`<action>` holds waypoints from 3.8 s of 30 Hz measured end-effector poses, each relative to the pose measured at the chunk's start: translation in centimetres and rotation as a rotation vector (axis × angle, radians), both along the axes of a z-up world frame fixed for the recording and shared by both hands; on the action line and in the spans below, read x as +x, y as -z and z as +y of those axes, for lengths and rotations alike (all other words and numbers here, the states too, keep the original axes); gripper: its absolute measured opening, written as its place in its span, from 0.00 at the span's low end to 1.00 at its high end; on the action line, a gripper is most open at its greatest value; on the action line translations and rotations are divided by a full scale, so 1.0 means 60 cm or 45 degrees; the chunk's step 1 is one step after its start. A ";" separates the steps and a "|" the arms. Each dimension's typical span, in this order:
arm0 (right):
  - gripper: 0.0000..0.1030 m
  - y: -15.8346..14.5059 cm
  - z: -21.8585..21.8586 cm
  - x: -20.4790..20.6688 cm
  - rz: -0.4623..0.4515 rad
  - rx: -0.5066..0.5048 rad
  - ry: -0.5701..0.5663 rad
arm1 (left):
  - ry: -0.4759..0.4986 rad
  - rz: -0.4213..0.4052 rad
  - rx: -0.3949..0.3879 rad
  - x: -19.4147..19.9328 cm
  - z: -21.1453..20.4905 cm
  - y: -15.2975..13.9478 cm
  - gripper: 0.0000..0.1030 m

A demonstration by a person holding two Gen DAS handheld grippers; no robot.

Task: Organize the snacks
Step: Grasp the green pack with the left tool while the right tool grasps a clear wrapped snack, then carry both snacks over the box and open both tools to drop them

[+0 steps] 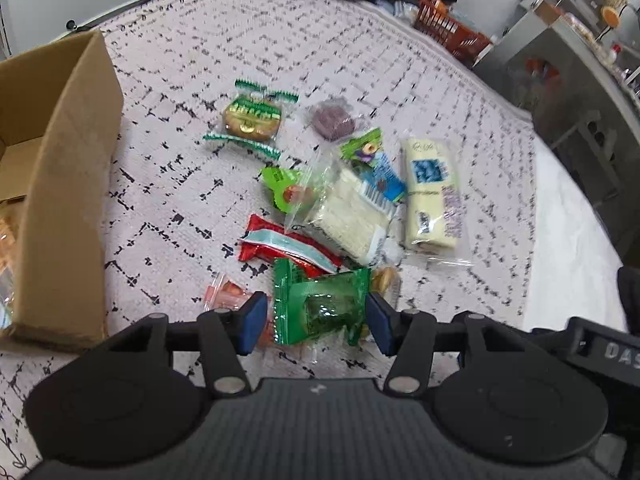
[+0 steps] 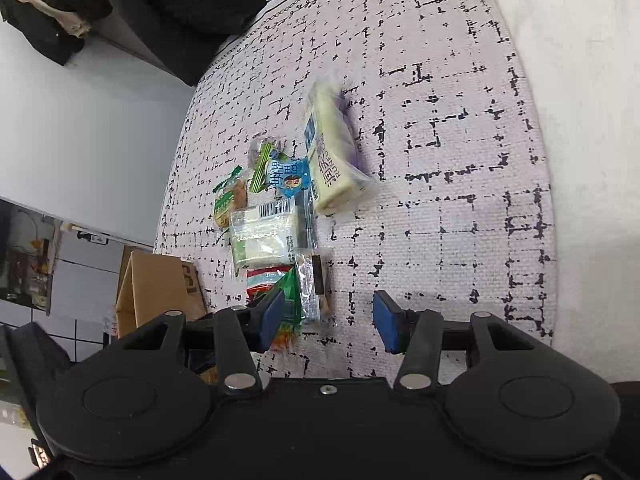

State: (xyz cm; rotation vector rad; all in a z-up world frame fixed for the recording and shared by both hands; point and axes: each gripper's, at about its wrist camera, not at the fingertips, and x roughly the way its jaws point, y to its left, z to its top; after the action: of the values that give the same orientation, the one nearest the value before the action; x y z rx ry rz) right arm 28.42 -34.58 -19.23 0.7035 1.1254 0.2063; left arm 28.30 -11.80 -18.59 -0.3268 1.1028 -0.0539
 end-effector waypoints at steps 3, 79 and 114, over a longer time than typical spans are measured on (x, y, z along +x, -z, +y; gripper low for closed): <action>0.47 0.007 0.002 0.007 0.007 0.003 0.004 | 0.041 -0.013 0.050 0.008 -0.008 0.008 0.52; 0.17 -0.192 0.330 -0.025 -0.440 -0.193 -0.348 | -0.302 -0.355 -0.100 -0.137 0.278 -0.199 0.25; 0.50 -0.158 0.387 -0.019 -0.359 -0.239 -0.344 | -0.437 -0.235 -0.142 -0.120 0.388 -0.149 0.58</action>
State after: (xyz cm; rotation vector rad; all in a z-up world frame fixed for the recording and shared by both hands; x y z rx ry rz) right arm 27.27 -11.38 -9.77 0.3413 0.9511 0.4109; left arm 21.08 11.50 -9.63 -0.5961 0.8507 0.1568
